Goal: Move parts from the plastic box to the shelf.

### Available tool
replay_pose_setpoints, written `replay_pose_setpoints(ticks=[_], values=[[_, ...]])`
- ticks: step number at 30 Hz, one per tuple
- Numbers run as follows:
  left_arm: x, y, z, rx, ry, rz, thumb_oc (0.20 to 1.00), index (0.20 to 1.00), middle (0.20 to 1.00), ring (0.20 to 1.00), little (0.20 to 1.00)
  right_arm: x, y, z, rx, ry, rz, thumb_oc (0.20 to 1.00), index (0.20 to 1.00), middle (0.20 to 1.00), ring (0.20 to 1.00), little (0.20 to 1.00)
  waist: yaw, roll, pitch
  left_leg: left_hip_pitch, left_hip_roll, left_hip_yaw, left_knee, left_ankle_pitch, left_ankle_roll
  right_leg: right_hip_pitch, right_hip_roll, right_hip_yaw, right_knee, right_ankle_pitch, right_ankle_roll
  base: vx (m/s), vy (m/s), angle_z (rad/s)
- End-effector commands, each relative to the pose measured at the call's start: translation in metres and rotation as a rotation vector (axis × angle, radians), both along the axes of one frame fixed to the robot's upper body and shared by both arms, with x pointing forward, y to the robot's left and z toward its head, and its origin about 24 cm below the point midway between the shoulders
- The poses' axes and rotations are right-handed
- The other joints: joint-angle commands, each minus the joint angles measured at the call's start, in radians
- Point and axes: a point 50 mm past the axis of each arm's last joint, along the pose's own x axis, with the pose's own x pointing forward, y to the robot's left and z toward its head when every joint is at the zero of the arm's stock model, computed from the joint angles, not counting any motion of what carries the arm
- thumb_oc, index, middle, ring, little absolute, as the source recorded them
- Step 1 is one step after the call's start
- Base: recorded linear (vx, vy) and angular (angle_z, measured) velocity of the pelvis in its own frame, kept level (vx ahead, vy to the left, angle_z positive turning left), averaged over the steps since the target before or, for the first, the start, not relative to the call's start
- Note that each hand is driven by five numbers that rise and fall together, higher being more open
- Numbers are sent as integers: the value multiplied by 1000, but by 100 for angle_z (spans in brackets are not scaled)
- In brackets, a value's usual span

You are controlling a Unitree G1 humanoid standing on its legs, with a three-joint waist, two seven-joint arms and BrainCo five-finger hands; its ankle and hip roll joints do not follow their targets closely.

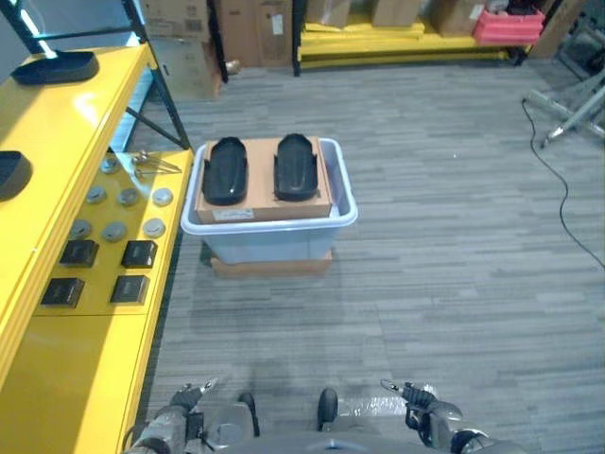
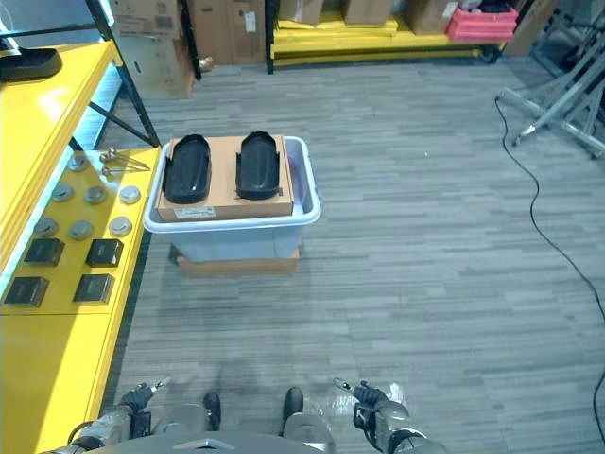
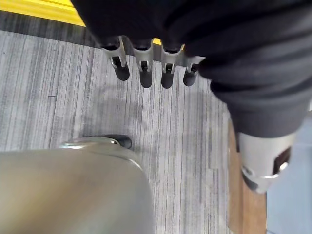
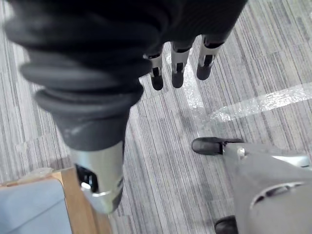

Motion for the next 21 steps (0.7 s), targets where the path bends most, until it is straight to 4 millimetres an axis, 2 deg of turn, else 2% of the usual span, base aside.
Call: replay_pose_setpoints(ticks=[1,3,5,7,10,13,16,19,21], values=[[-8,-4,-4,29,58,-100,1000,1000,1000,1000,1000,0,-16,5,-8,-23,-109,1000,1000,1000,1000,1000,43,36,17,-30,3,-3,-70,94,6,14,21,51,54,-70,90,173,36,30],[-15,0,-5,34,63,-113,1000,1000,1000,1000,1000,4,-16,7,6,-43,-89,1000,1000,1000,1000,1000,72,47,20,-89,7,1,-95,155,-11,55,34,48,45,-95,84,260,160,5],[-20,3,-5,46,72,-135,1000,1000,1000,1000,1000,7,-9,6,21,-42,-53,1000,1000,1000,1000,1000,87,48,12,-92,11,38,-81,130,11,61,22,31,78,-128,80,264,272,-18],[-21,3,-5,60,74,-184,1000,1000,1000,1000,1000,5,-3,3,58,-57,-113,1000,1000,1000,1000,1000,91,48,2,-97,3,50,-52,104,29,65,18,30,126,-159,80,133,203,-42],[-16,6,-3,101,64,-222,1000,1000,1000,1000,1000,1,4,-1,104,-63,-153,1000,1000,1000,1000,1000,78,56,-2,-81,-11,59,-38,75,51,46,11,30,216,-187,84,128,207,-20],[-5,12,1,99,21,-135,1000,1000,1000,1000,1000,-10,13,-7,89,-8,-110,1000,1000,1000,1000,1000,46,71,-3,-28,-25,53,-53,52,73,-13,-3,36,318,-173,94,167,242,-20],[19,10,8,81,-52,-133,1000,1000,1000,1000,1000,-29,18,-15,92,74,-162,1000,1000,1000,1000,1000,31,78,-3,-5,-39,43,-51,22,100,-51,-23,35,396,-152,112,133,122,-5],[26,5,9,75,-58,-168,1000,1000,1000,1000,1000,-35,17,-17,104,75,-190,1000,1000,1000,1000,1000,15,84,7,21,-45,32,-43,-4,118,-108,-33,48,486,-115,133,111,-5,1],[26,4,9,75,-60,-169,1000,1000,1000,1000,1000,-34,16,-16,99,62,-180,1000,1000,1000,1000,1000,5,90,18,56,-37,30,-58,-10,116,-141,-48,49,479,-98,141,145,-128,-2]])
